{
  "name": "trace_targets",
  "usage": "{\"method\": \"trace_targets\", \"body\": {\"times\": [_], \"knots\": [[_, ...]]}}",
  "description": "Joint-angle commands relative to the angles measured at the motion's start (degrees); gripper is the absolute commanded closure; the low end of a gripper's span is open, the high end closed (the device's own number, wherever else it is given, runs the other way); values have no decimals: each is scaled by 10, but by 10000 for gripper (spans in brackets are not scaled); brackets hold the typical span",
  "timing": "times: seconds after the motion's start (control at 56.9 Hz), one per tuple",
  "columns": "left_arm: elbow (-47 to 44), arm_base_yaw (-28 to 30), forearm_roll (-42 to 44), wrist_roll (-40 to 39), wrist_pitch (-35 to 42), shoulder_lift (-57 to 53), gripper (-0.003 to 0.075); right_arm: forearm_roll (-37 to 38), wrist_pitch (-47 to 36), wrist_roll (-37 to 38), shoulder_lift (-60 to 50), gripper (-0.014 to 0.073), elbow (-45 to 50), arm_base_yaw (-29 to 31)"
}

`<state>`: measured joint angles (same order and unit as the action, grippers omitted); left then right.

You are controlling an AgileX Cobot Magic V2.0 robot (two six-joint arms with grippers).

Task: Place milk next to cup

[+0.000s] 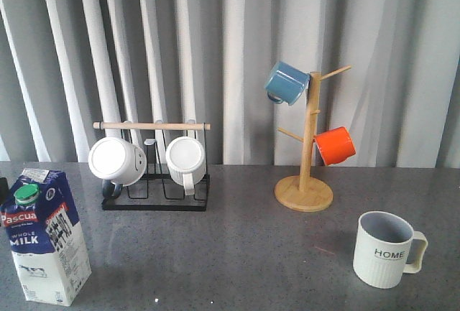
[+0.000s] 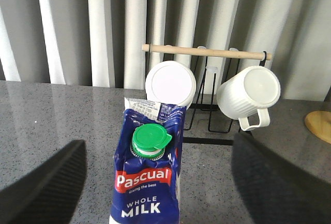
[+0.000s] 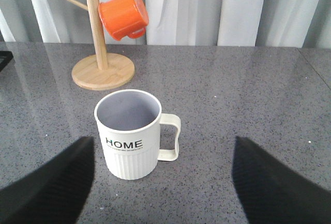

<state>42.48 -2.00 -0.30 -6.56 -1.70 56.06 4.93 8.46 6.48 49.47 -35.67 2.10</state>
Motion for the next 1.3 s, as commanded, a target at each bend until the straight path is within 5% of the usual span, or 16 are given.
{"method": "trace_targets", "body": {"times": [0.0, 0.211, 0.562, 0.738, 1.019, 1.283], "knots": [[19, 1, -6, -6, 53, -2, 15, 2, -54, -4, -2, -14, -21, 2], [19, 1, -6, -6, 53, -2, 9, 1, -61, -3, -1, 13, -21, 2], [19, 1, -6, -6, 53, -2, 134, 43, -123, -6, 100, 22, -21, 10], [19, 1, -6, -6, 53, -2, 194, 48, -273, -5, 211, 22, 20, 69], [19, 1, -6, -6, 53, -2, 225, 83, -653, -27, 366, 22, 92, 96], [19, 1, -6, -6, 53, -2, 225, 22, -717, -71, 471, 22, 89, 96]]}}
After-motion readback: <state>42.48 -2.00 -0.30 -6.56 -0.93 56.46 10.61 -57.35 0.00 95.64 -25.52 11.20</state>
